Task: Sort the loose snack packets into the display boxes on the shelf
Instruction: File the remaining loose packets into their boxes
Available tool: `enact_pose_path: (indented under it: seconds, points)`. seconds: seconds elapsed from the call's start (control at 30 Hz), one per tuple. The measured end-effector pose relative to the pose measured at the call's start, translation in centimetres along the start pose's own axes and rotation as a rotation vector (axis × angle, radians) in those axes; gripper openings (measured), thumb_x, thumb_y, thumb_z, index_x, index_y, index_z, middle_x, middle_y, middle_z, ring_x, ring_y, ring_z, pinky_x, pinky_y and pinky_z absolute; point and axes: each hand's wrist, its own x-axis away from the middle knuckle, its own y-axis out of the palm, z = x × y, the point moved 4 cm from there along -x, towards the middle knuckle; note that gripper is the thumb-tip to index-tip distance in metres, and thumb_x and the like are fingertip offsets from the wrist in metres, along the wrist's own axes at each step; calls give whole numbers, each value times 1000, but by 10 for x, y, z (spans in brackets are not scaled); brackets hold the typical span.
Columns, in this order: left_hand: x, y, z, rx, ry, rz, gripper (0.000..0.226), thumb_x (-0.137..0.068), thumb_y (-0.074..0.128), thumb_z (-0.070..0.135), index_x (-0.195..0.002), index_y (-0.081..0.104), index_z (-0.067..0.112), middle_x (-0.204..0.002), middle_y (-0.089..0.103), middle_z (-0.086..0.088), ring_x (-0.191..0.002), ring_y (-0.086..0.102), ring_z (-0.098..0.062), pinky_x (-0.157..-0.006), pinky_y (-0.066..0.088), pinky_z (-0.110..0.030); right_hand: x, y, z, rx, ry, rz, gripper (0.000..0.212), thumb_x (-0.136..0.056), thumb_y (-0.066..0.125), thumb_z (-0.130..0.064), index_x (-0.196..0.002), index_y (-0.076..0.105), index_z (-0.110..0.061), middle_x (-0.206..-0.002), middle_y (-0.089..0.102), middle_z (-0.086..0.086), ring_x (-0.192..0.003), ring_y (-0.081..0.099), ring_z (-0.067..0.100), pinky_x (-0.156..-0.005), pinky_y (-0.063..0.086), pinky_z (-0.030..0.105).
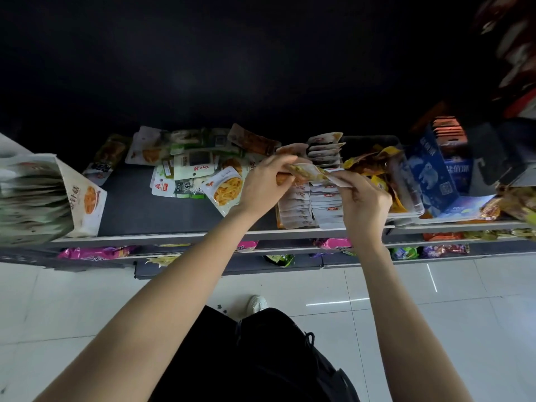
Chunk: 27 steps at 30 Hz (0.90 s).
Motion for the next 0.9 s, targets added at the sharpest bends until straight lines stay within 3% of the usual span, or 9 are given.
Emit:
enact_pose_path:
  seconds: [0.07, 0.17, 0.27, 0.4, 0.5, 0.63, 0.73, 0.83, 0.9]
  points:
    - [-3, -2, -6, -7, 15, -63, 47, -88, 60, 8, -132, 52, 22, -129, 57, 1, -117, 54, -16, -96, 47, -33, -3, 0, 1, -4, -15, -27, 25, -81, 65, 9, -95, 74, -9, -82, 71, -2, -63, 56, 6, -56, 44, 15]
    - [-9, -7, -13, -36, 9, -150, 54, -88, 60, 10, -138, 45, 24, -134, 54, 2, -123, 48, -15, -100, 42, -33, -11, 5, 0, 30, -134, -86, 30, -79, 57, 12, -95, 74, -6, -90, 73, 5, -73, 67, 16, -62, 53, 22]
    - [-9, -10, -15, -34, 25, -202, 56, -88, 63, 16, -139, 43, 26, -135, 53, 2, -126, 46, -15, -99, 40, -33, -18, 33, -7, 197, -353, -211, 37, -74, 46, 11, -93, 73, -7, -86, 72, 8, -65, 68, 22, -47, 53, 26]
    - [-5, -10, -18, -25, 80, -156, 54, -84, 67, 15, -135, 49, 24, -127, 57, -1, -117, 52, -16, -92, 48, -37, -13, 78, -1, 515, -420, -423, 36, -63, 66, 11, -91, 70, -11, -85, 69, 7, -60, 64, 26, -39, 48, 28]
    - [-2, -9, -22, -26, 96, -109, 47, -84, 69, 20, -129, 54, 20, -122, 60, -1, -114, 54, -16, -90, 49, -39, -14, 75, -6, 564, -468, -312, 34, -71, 48, 5, -92, 70, -12, -85, 69, 6, -68, 62, 25, -54, 49, 29]
    - [0, -12, -24, -65, 117, -34, 31, -83, 70, 26, -112, 63, 18, -113, 64, 2, -108, 57, -16, -85, 50, -37, -14, 79, -5, 574, -478, -304, 27, -59, 63, 9, -71, 67, -14, -79, 69, 1, -54, 57, 21, -62, 43, 29]
    - [7, -12, -25, -96, 107, -34, 23, -84, 69, 28, -106, 66, 21, -108, 65, 4, -105, 58, -16, -80, 48, -32, -12, 87, -1, 645, -440, -342, 26, -59, 65, 7, -68, 68, -17, -69, 66, -1, -50, 55, 20, -68, 41, 31]
    - [20, -18, -31, -96, 26, 26, 18, -86, 67, 29, -101, 64, 21, -97, 66, 10, -93, 60, -10, -68, 49, -28, -5, 84, -2, 620, -446, -304, 29, -66, 59, 7, -76, 71, -17, -73, 68, 0, -61, 60, 21, -70, 39, 32]
    - [36, -24, -46, -62, -149, 123, 18, -87, 64, 33, -99, 60, 20, -87, 64, 13, -79, 59, -5, -62, 48, -25, 10, 71, -10, 496, -438, -227, 29, -75, 53, 4, -85, 73, -15, -81, 71, 2, -73, 63, 22, -70, 40, 33]
